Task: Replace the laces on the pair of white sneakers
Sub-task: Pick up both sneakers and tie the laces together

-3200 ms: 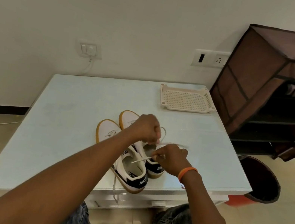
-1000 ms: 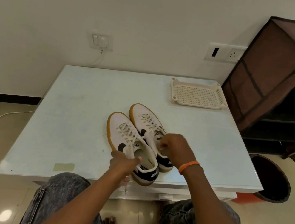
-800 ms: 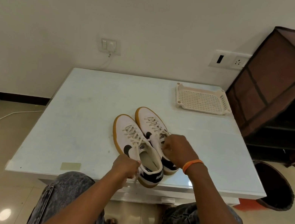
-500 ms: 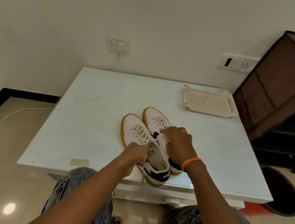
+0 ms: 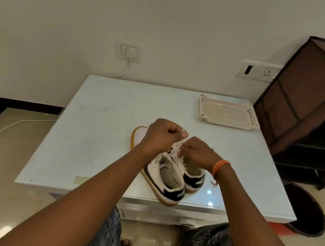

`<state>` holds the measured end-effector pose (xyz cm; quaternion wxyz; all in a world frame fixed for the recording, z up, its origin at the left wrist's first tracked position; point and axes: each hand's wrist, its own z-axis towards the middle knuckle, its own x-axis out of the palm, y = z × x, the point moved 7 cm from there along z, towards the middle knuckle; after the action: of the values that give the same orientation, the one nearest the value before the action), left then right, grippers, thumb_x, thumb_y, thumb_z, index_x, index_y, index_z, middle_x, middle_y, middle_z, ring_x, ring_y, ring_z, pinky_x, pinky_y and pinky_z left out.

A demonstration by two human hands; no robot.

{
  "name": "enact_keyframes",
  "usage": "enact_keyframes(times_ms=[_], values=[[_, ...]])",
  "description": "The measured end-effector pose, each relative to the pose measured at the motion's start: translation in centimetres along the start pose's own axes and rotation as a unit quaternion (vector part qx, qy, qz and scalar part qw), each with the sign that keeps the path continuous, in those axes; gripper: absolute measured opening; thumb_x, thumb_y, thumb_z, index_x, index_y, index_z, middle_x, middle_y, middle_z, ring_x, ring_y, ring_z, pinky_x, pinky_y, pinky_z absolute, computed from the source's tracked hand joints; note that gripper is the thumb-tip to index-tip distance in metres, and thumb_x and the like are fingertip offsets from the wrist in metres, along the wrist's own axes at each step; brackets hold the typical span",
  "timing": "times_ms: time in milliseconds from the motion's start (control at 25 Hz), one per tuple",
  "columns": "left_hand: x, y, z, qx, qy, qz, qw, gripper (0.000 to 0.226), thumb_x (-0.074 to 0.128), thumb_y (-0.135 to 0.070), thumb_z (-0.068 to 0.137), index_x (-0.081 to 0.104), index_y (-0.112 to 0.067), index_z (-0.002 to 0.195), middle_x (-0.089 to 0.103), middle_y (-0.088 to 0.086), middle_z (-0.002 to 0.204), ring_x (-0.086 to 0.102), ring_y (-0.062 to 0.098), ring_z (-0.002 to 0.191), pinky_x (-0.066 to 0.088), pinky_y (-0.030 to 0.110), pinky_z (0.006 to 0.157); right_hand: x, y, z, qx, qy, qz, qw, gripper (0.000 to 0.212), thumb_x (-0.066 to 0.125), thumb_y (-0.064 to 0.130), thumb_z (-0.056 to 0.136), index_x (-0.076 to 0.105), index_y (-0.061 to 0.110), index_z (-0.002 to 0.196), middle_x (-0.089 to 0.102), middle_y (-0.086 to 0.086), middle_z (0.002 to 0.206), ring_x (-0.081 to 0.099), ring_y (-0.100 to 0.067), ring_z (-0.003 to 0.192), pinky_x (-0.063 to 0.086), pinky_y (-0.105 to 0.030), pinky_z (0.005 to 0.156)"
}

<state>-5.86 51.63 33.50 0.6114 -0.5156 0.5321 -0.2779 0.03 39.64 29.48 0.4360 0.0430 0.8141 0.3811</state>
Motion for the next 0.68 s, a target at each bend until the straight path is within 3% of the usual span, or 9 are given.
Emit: enact_keyframes(times_ms=[80, 160, 280, 400, 480, 520, 600, 680], values=[[-0.1, 0.7, 0.2, -0.005, -0.039, 0.026, 0.999, 0.016, 0.073, -0.027, 0.086, 0.077, -0.011, 0.091, 0.072, -0.006, 0.087, 0.058, -0.005, 0.063, 0.038, 0.009, 0.055, -2.3, 0.9, -1.7, -0.015, -0.01, 0.117, 0.993, 0.023, 0.059, 0.02, 0.085, 0.071, 0.015, 0.066, 0.067, -0.013, 0.087, 0.058, -0.019, 0.083, 0.047, -0.043, 0.084], [0.3, 1.4, -0.1, -0.02, -0.024, 0.043, 0.999, 0.015, 0.076, -0.026, 0.083, 0.078, -0.011, 0.084, 0.072, -0.002, 0.082, 0.058, 0.0, 0.064, 0.039, 0.013, 0.055, -3.9, 2.2, -3.0, -0.054, -0.021, 0.169, 0.984, 0.022, 0.058, 0.018, 0.09, 0.073, 0.015, 0.073, 0.07, -0.013, 0.097, 0.058, -0.015, 0.086, 0.046, -0.033, 0.078], [1.1, 2.5, -1.4, -0.08, -0.012, -0.009, 0.997, 0.013, 0.086, -0.018, 0.071, 0.073, -0.02, 0.073, 0.073, 0.001, 0.073, 0.068, 0.017, 0.067, 0.055, 0.027, 0.062, -3.8, 3.0, -3.6, -0.093, 0.003, 0.261, 0.961, 0.017, 0.057, 0.016, 0.095, 0.072, 0.011, 0.09, 0.071, -0.012, 0.097, 0.059, -0.016, 0.084, 0.048, -0.03, 0.07], [1.8, 5.6, -2.1, -0.16, -0.057, -0.111, 0.979, 0.012, 0.079, -0.002, 0.074, 0.07, -0.01, 0.073, 0.072, 0.017, 0.077, 0.07, 0.032, 0.07, 0.061, 0.047, 0.071, -0.9, 2.0, -3.1, -0.068, 0.0, 0.438, 0.896, 0.015, 0.057, 0.007, 0.095, 0.069, 0.0, 0.101, 0.068, -0.017, 0.1, 0.065, -0.025, 0.082, 0.056, -0.032, 0.071], [1.8, 6.7, -2.1, -0.119, -0.074, 0.004, 0.99, 0.012, 0.071, 0.0, 0.077, 0.072, -0.009, 0.07, 0.071, 0.011, 0.072, 0.07, 0.028, 0.068, 0.06, 0.042, 0.068, 2.2, 0.1, -2.6, -0.036, -0.033, 0.521, 0.852, 0.012, 0.06, -0.001, 0.091, 0.069, -0.001, 0.099, 0.068, -0.016, 0.1, 0.068, -0.024, 0.081, 0.059, -0.032, 0.073], [1.9, 6.8, -2.4, -0.083, -0.079, 0.086, 0.99, 0.017, 0.069, -0.002, 0.079, 0.071, -0.013, 0.067, 0.069, 0.004, 0.069, 0.067, 0.022, 0.066, 0.057, 0.034, 0.064, 3.3, -1.2, -2.4, -0.029, -0.081, 0.484, 0.871, 0.011, 0.064, 0.0, 0.088, 0.072, 0.002, 0.096, 0.071, -0.013, 0.098, 0.07, -0.024, 0.083, 0.059, -0.034, 0.077], [2.1, 6.8, -3.0, -0.023, -0.087, 0.191, 0.978, 0.028, 0.066, -0.003, 0.078, 0.065, -0.022, 0.058, 0.063, -0.004, 0.063, 0.061, 0.015, 0.065, 0.049, 0.025, 0.058, 4.1, -3.4, -2.4, -0.04, -0.197, 0.249, 0.947, 0.008, 0.07, 0.009, 0.084, 0.077, 0.013, 0.088, 0.074, -0.001, 0.086, 0.07, -0.019, 0.082, 0.058, -0.033, 0.078], [2.8, 7.3, -3.4, -0.004, -0.063, 0.262, 0.963, 0.026, 0.066, -0.006, 0.078, 0.067, -0.024, 0.059, 0.063, -0.005, 0.066, 0.061, 0.017, 0.074, 0.054, 0.03, 0.062, 5.0, -3.2, -2.7, -0.1, -0.218, 0.008, 0.971, 0.011, 0.07, 0.013, 0.082, 0.077, 0.017, 0.076, 0.071, 0.0, 0.074, 0.064, -0.016, 0.072, 0.053, -0.03, 0.072]])
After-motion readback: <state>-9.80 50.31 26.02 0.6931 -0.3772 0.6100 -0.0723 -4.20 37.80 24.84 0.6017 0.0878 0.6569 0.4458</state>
